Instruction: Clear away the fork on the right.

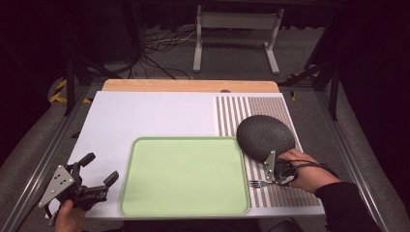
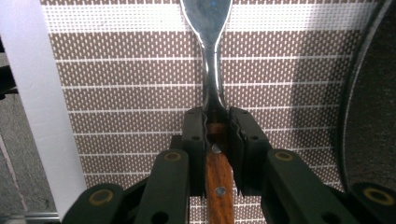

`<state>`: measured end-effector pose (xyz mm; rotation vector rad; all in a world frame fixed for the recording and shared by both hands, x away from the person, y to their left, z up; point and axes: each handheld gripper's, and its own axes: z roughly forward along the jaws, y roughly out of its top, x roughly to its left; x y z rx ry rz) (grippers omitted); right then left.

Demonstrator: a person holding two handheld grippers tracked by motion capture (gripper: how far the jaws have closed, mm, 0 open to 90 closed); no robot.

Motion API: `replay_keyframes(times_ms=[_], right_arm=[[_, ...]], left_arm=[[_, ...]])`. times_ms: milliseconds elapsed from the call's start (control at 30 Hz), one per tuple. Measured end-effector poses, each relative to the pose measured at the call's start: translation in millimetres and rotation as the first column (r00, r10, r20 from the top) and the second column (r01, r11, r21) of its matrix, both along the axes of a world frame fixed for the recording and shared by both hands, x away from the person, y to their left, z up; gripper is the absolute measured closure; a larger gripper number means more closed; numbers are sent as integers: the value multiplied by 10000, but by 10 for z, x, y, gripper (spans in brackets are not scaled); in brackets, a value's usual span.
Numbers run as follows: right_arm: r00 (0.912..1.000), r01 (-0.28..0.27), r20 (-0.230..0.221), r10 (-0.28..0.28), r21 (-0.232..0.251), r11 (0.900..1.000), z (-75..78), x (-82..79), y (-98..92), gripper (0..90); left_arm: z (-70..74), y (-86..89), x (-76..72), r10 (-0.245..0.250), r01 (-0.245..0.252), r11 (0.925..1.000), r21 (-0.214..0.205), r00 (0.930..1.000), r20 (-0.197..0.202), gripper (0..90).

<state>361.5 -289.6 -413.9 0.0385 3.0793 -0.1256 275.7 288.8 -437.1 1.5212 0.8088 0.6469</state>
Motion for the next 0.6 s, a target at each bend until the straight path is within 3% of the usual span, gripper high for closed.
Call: replay_keyframes(times_ms=[233, 600], right_arm=[[10000, -22, 93, 22, 8, 10000, 16, -11, 3, 779], [9973, 24, 728, -53, 401, 9992, 345, -53, 77, 780]], left_arm=[[-2, -2, 2, -7, 7, 10000, 2, 10000, -3, 0], [-3, -4, 3, -18, 18, 10000, -18, 10000, -18, 0]])
